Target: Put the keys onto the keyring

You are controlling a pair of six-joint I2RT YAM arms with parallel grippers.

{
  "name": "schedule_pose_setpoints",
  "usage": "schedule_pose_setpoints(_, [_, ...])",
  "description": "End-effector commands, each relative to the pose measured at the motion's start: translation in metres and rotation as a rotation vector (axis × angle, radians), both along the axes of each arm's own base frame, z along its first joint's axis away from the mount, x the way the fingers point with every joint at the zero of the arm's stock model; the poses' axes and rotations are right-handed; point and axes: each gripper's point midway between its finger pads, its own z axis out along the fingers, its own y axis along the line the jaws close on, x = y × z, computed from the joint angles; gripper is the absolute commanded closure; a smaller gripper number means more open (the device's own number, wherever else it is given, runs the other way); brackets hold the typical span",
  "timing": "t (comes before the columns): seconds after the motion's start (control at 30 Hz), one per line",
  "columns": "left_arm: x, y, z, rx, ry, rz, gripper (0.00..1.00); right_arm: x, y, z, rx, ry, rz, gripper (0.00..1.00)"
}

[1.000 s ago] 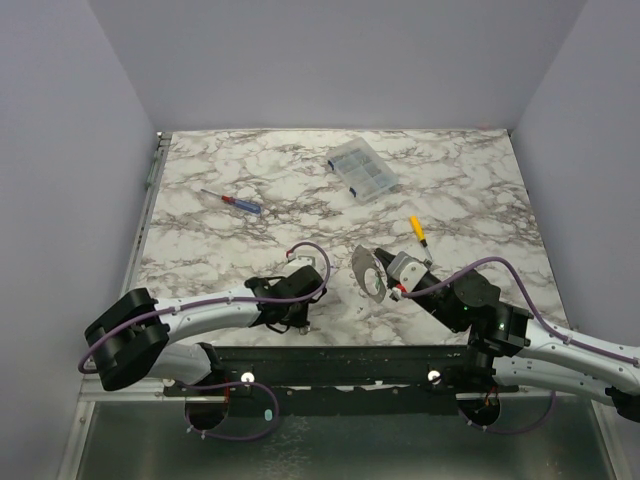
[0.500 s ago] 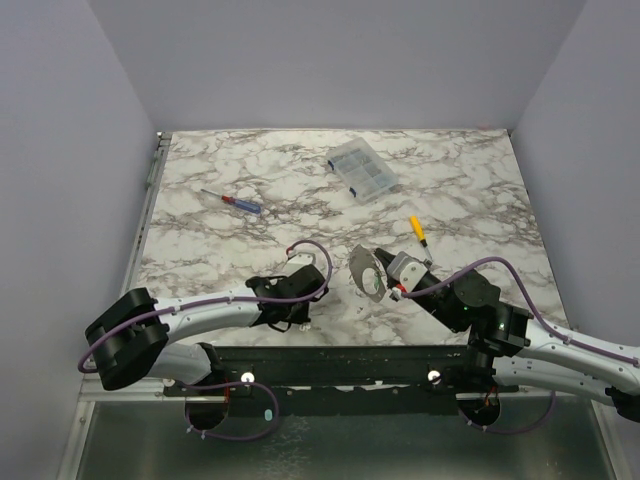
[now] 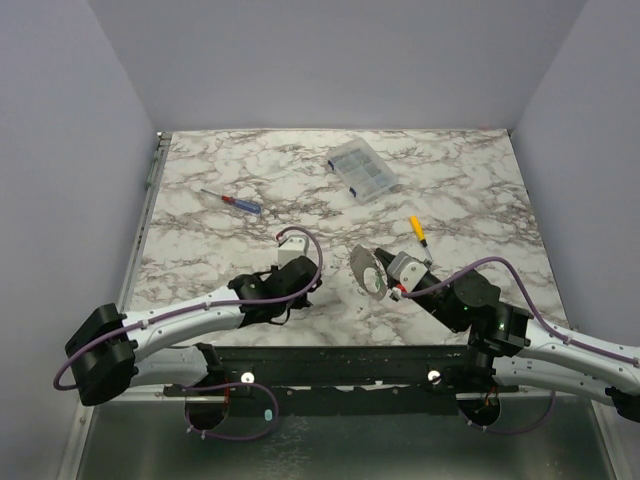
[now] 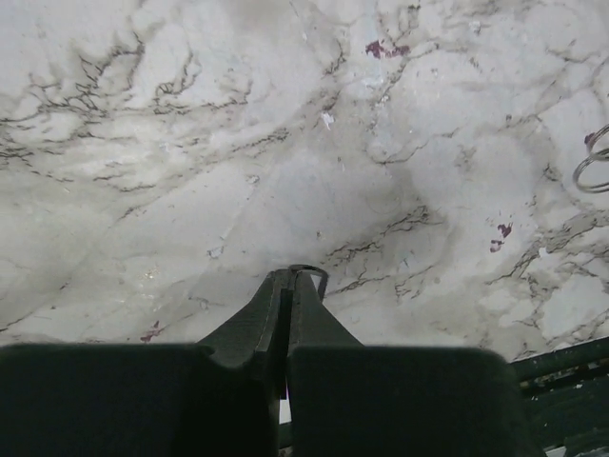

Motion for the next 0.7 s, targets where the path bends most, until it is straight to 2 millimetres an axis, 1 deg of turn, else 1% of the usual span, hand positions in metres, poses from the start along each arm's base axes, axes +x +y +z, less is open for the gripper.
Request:
schedule_pose_setpoints(0.0, [0.023, 0.0, 0.037, -0.06, -0.136, 0.088, 1.0, -0.005, 0.001, 0.027, 0.088, -0.023, 0.023, 0.99])
schedule_pose_setpoints(0.07, [0.03, 0.0, 0.049, -0.096, -0.171, 0.14, 1.0, -0.005, 0.001, 0.028, 0.092, -0.025, 0.027, 0.99])
schedule_pose_setpoints(0.1, [0.039, 0.002, 0.068, -0.179, -0.221, 0.235, 1.0, -0.006, 0.001, 0.029, 0.098, -0.027, 0.028, 0.99])
schedule_pose_setpoints(0.23, [0.05, -0.002, 0.097, -0.318, -0.284, 0.326, 1.0, -0.005, -0.001, 0.031, 0.113, -0.033, 0.023, 0.99])
schedule_pose_setpoints(0.4, [0.062, -0.005, 0.132, -0.438, -0.359, 0.385, 1.0, -0.005, -0.001, 0.032, 0.121, -0.035, 0.023, 0.99])
schedule_pose_setpoints(0.47, [0.065, -0.012, 0.147, -0.487, -0.387, 0.372, 1.0, -0.005, 0.0, 0.032, 0.124, -0.035, 0.022, 0.99])
schedule_pose_setpoints(0.57, [0.07, -0.019, 0.162, -0.541, -0.408, 0.38, 1.0, -0.004, 0.0, 0.032, 0.127, -0.035, 0.015, 0.99])
schedule_pose_setpoints(0.67, [0.076, -0.02, 0.173, -0.586, -0.426, 0.427, 1.0, -0.001, 0.0, 0.032, 0.131, -0.032, -0.004, 0.99])
